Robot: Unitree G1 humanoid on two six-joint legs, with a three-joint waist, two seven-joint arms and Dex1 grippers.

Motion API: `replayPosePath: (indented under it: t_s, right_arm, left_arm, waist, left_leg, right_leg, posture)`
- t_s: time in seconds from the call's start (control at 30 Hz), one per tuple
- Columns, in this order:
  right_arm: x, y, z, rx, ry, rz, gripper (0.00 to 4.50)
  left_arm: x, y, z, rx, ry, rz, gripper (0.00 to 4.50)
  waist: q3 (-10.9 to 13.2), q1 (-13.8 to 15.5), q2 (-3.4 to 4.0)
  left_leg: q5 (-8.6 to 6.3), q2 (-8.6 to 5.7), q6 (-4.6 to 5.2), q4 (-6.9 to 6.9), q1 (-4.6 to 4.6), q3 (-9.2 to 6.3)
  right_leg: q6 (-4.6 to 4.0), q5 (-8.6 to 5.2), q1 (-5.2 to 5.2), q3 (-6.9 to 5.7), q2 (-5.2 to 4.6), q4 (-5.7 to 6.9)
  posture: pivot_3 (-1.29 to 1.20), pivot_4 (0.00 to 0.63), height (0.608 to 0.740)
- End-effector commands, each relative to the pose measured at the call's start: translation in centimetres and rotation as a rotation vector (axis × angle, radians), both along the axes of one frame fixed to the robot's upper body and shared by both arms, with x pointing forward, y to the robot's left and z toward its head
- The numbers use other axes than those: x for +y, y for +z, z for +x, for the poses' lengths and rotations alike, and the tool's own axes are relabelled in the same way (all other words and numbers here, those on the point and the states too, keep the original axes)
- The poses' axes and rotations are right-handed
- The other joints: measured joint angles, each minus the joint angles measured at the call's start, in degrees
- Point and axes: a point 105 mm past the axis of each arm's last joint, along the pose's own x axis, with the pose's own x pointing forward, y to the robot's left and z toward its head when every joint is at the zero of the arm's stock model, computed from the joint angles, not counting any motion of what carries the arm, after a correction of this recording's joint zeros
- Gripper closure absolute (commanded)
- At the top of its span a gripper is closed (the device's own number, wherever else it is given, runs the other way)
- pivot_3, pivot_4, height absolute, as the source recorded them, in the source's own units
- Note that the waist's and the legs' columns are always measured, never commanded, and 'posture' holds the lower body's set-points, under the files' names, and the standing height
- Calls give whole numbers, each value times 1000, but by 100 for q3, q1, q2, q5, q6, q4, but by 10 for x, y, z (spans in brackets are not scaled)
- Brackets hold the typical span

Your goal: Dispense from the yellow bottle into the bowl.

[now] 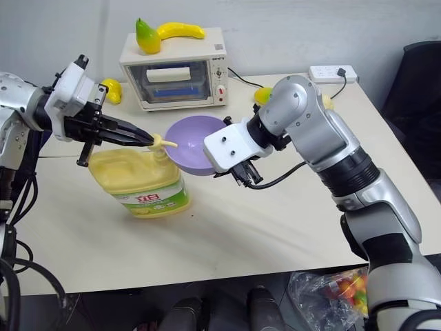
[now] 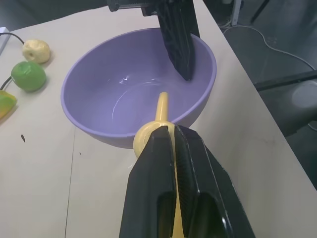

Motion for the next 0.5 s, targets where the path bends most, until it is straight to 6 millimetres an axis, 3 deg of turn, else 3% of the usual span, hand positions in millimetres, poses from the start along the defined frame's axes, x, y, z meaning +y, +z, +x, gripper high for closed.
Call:
replayPosePath:
  t_s: [0.03, 0.3, 0.5]
  right_arm:
    - [2, 8, -13, -2, 72, -19, 4500]
    - [3, 9, -11, -10, 72, -16, 4500]
    - [2, 8, -10, -17, 72, -22, 4500]
  left_arm:
    - [3, -32, -2, 170, -34, 103, 4294]
    - [2, -29, -2, 161, -40, 93, 4294]
    - [-4, -3, -9, 149, -64, 14, 4294]
  waist:
    - [0, 4, 0]
    - [0, -1, 0]
    - [0, -1, 0]
  left_leg:
    - [0, 0, 0, 0, 0, 0]
    - [0, 0, 0, 2, 0, 0]
    - [0, 0, 0, 2, -1, 0]
  right_leg:
    - [0, 0, 0, 0, 0, 0]
    - [0, 0, 0, 1, 2, 1]
    - [0, 0, -1, 1, 2, 2]
  posture:
    - [0, 150, 740]
    - [0, 150, 740]
    - [0, 150, 740]
